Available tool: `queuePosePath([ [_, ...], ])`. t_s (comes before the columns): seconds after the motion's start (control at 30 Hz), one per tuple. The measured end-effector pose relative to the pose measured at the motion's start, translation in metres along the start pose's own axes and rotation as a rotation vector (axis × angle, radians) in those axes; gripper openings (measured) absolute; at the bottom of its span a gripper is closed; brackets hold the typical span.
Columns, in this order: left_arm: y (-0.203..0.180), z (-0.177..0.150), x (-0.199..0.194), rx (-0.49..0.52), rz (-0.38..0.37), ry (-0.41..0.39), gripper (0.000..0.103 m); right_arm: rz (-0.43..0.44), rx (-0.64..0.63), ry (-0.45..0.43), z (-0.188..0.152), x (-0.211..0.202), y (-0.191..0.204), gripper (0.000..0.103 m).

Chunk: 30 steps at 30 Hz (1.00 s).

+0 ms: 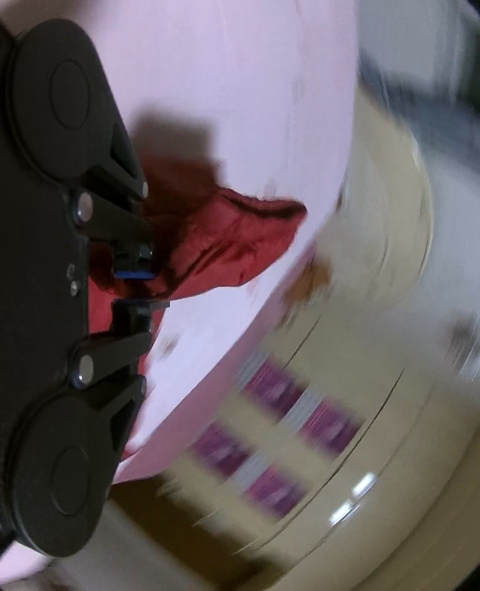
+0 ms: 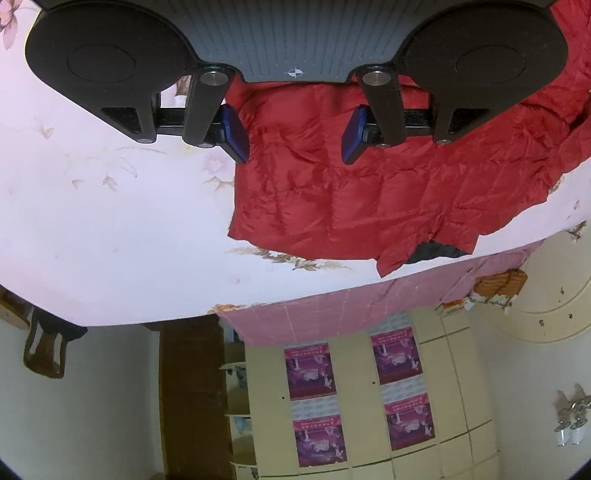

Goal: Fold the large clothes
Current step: 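Grasp the other sleeve with the left tool and fold it across the body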

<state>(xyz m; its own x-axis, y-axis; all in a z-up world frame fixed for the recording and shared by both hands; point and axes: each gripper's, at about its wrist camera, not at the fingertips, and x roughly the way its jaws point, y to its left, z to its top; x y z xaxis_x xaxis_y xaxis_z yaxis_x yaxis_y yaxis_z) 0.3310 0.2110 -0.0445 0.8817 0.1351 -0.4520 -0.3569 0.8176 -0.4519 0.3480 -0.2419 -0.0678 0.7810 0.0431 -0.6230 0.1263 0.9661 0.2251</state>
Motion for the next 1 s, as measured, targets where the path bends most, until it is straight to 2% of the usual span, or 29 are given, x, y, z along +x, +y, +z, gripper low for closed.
queuePosePath([
  [0.1, -0.064, -0.02, 0.026, 0.162, -0.086, 0.076, 0.009, -0.004, 0.025, 0.004, -0.002, 0.001, -0.002, 0.056],
  [0.23, -0.139, -0.049, 0.052, 0.29, -0.185, 0.154, 0.009, -0.012, 0.05, 0.003, -0.003, -0.001, -0.006, 0.056],
  [0.27, -0.149, -0.049, 0.065, 0.325, -0.211, 0.183, 0.009, -0.014, 0.057, 0.0, -0.003, -0.002, -0.007, 0.056],
  [0.33, -0.188, -0.069, 0.075, 0.442, -0.279, 0.256, 0.009, -0.019, 0.07, -0.005, -0.003, -0.003, -0.011, 0.056],
  [0.47, -0.237, -0.113, 0.081, 0.652, -0.359, 0.307, 0.009, -0.021, 0.112, -0.001, -0.004, -0.002, -0.02, 0.056],
  [0.73, -0.282, -0.161, 0.099, 0.729, -0.463, 0.397, 0.009, -0.022, 0.155, 0.003, -0.003, 0.001, -0.034, 0.056],
  [0.9, -0.304, -0.185, 0.092, 0.774, -0.511, 0.441, 0.009, -0.021, 0.178, 0.008, 0.003, 0.002, -0.047, 0.056],
  [0.97, -0.308, -0.193, 0.095, 0.777, -0.519, 0.474, 0.012, 0.003, 0.2, 0.011, 0.006, 0.002, -0.053, 0.056],
  [1.0, -0.308, -0.195, 0.095, 0.772, -0.535, 0.486, 0.021, 0.014, 0.214, 0.014, 0.008, 0.002, -0.056, 0.056],
])
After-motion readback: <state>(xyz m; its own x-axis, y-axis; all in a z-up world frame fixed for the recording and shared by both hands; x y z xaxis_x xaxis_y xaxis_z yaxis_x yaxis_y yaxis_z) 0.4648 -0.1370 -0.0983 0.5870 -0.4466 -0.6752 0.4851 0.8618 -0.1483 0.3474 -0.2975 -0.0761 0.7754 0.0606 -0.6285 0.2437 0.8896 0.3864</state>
